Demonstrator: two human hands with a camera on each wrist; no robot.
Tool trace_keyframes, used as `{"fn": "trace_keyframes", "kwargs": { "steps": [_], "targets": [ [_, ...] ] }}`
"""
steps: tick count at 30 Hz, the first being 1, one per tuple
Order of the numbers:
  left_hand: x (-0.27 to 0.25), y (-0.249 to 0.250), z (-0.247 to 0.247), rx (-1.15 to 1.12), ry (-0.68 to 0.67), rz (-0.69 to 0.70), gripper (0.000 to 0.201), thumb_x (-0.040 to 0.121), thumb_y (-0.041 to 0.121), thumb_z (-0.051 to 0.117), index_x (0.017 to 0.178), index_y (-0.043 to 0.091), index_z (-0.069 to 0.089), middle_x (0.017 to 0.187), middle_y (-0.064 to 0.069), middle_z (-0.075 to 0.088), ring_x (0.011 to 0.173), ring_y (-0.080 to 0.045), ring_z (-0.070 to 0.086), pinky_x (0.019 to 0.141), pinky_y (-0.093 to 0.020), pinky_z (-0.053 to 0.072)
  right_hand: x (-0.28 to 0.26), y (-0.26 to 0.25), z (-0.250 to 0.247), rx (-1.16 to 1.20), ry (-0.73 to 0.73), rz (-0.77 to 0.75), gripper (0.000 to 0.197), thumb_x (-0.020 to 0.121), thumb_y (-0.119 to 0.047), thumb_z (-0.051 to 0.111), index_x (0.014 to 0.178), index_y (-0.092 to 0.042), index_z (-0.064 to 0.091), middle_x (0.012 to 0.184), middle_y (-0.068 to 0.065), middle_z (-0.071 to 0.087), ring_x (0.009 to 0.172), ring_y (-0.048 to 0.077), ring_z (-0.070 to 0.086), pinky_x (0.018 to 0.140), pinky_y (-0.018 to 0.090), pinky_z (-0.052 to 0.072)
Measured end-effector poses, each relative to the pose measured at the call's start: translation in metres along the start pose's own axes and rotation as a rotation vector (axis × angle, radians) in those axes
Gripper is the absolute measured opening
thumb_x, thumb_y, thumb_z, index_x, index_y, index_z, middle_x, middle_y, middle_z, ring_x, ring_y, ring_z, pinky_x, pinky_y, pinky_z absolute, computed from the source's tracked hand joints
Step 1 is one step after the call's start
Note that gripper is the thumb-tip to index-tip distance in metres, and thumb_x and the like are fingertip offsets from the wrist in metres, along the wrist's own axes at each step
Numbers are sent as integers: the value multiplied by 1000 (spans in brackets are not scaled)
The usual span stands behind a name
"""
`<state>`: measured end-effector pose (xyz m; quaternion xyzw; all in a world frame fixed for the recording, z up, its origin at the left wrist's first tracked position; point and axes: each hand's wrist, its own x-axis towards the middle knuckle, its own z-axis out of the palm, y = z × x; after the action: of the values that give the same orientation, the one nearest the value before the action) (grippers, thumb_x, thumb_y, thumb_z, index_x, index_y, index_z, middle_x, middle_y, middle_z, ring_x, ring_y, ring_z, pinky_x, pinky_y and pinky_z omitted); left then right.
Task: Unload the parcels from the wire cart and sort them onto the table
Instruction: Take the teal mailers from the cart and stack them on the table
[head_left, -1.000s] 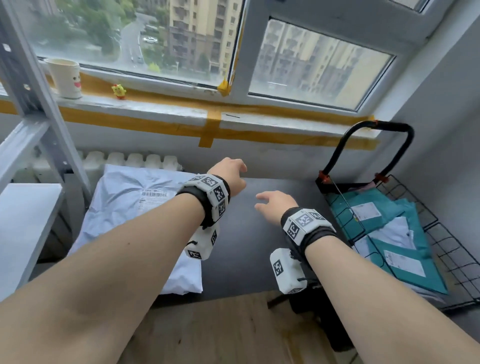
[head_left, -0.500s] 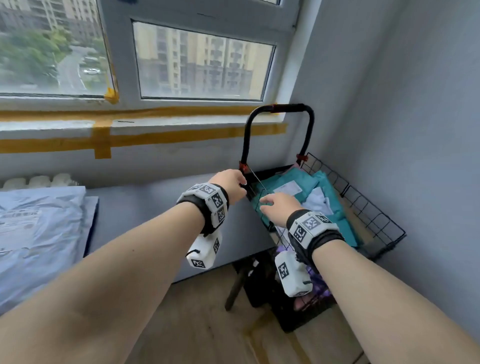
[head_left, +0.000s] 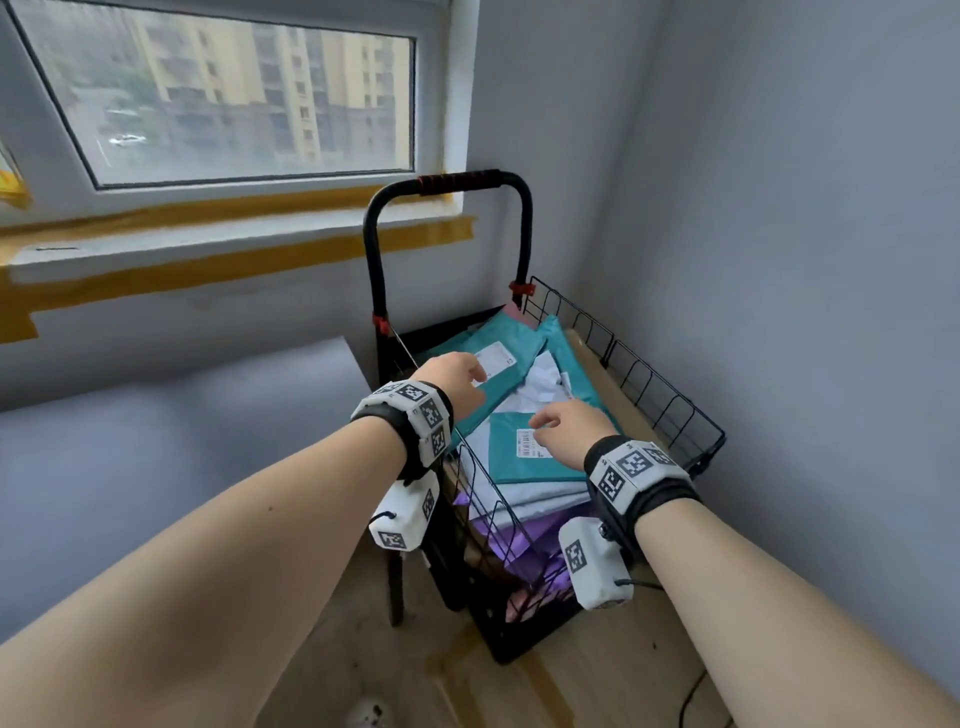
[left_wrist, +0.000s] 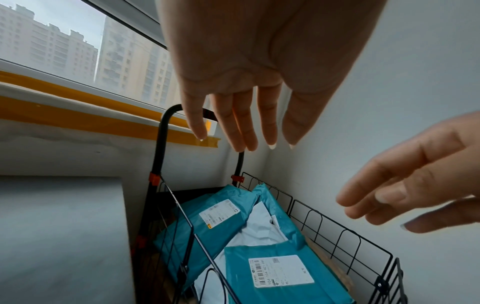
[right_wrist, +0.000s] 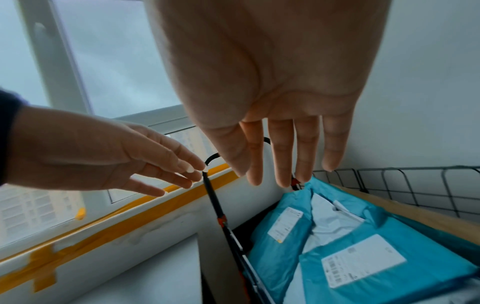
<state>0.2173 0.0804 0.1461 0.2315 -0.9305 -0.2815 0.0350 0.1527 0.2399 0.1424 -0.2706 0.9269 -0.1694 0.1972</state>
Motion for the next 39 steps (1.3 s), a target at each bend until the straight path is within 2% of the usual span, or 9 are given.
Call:
{"fn": "trace_keyframes", "kwargs": {
  "steps": [7, 13, 21, 26, 32, 34, 36, 37, 39],
  "targets": [
    [104, 8, 46, -27, -80, -45, 32, 86, 17, 58, 118, 17, 61, 122, -4, 60, 111, -22, 57, 93, -27, 44, 73, 58, -19, 60, -28, 84, 27, 93, -14, 49, 113, -18, 67, 121, 2, 65, 110, 21, 60, 91, 26, 46],
    [191, 5, 84, -83, -167, -123, 32, 86, 16, 59, 118, 16, 61, 125, -6, 60, 114, -24, 56, 97, -29, 43, 153, 98, -43, 21, -78, 192, 27, 93, -14, 48, 110, -21, 69, 123, 0, 64, 111, 19, 58, 89, 20, 42],
    [259, -38, 118, -123, -219, -344, 31, 86, 16, 56, 117, 16, 61, 124, -5, 61, 114, -24, 56, 93, -28, 43, 237, 118, -33, 22, -212, 220, 26, 94, -16, 49, 110, -23, 69, 121, -3, 65, 96, 16, 59, 76, 18, 39],
    [294, -54, 128, -135, -203, -409, 35, 87, 15, 56, 122, 15, 59, 129, -5, 57, 118, -24, 54, 94, -27, 41, 296, 116, -25, 28, -342, 176, 27, 94, -16, 50, 114, -19, 68, 126, 0, 63, 113, 20, 58, 89, 23, 43],
    [332, -80, 139, -161, -166, -559, 37, 88, 18, 56, 126, 16, 55, 133, -7, 53, 114, -25, 55, 87, -27, 42, 379, 116, 6, 126, -488, 170, 31, 92, -13, 53, 121, -14, 64, 125, 2, 62, 114, 23, 59, 98, 28, 43],
    [340, -90, 146, -151, -175, -611, 40, 88, 19, 57, 128, 17, 53, 136, -8, 48, 112, -26, 56, 85, -29, 43, 401, 114, 24, 165, -546, 195, 27, 90, -11, 54, 113, -14, 67, 112, 6, 65, 104, 26, 61, 92, 33, 46],
    [347, -102, 153, -140, -164, -668, 44, 88, 20, 57, 131, 18, 49, 137, -11, 43, 105, -29, 58, 78, -32, 46, 420, 111, 43, 228, -586, 250, 16, 86, -7, 52, 80, -17, 63, 80, 8, 59, 74, 25, 58, 74, 34, 46],
    [350, -108, 157, -138, -157, -696, 47, 88, 20, 58, 133, 18, 47, 138, -13, 41, 103, -31, 58, 76, -33, 47, 428, 110, 54, 275, -591, 300, 16, 86, -5, 51, 74, -15, 58, 72, 8, 53, 67, 24, 54, 69, 35, 45],
    [352, -121, 164, -139, -145, -742, 51, 88, 20, 58, 136, 17, 43, 142, -13, 37, 109, -32, 56, 79, -35, 49, 440, 105, 71, 439, -560, 401, 12, 86, -4, 54, 94, -2, 61, 76, 10, 55, 71, 24, 58, 67, 35, 50]
  ]
}}
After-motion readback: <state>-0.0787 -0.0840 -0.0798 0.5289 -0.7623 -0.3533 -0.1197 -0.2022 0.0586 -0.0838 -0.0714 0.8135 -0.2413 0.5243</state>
